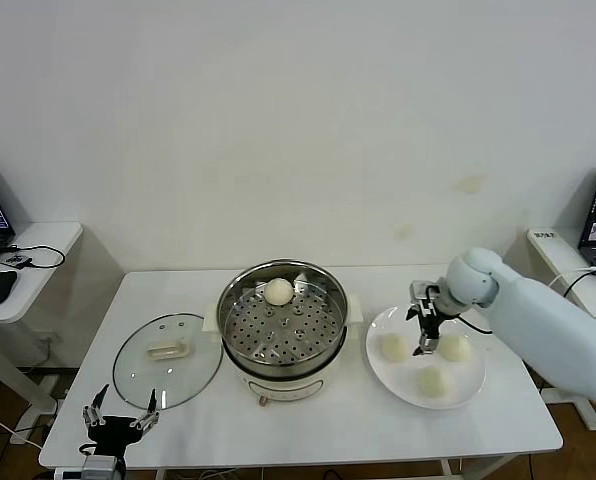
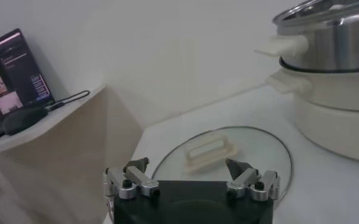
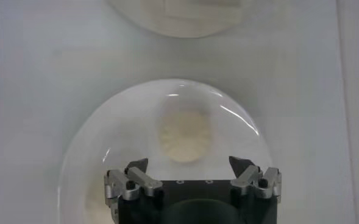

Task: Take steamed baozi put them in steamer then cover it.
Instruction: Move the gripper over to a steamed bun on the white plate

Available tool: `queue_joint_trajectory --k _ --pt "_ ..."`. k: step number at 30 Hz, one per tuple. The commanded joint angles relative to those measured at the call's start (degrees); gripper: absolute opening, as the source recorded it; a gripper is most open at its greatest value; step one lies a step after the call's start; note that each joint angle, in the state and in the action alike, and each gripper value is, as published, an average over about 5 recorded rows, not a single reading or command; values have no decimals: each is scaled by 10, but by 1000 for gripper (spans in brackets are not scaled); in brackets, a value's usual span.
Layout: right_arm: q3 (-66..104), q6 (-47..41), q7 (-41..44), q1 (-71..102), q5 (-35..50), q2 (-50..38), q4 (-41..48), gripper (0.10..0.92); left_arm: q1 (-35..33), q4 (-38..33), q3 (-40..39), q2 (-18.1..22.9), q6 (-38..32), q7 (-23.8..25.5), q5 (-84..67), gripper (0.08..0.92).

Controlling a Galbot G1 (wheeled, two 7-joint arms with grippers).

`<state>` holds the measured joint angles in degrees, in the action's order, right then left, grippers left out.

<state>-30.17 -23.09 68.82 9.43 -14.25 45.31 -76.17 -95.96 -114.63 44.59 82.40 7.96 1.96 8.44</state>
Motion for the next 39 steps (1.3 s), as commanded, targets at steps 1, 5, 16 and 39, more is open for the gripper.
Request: queue_joint_trajectory --k 1,5,16,39 --pt "5 4 -7 13 -26 36 39 823 0 6 1 -1 0 0 0 823" --pt "5 5 -12 15 -30 43 48 823 2 10 1 -1 0 -1 1 823" --pt "9 7 -14 23 -45 60 71 823 4 16 0 0 -2 -1 1 823" --pt "6 9 -16 23 -36 76 98 803 7 23 -2 1 -3 -3 1 823"
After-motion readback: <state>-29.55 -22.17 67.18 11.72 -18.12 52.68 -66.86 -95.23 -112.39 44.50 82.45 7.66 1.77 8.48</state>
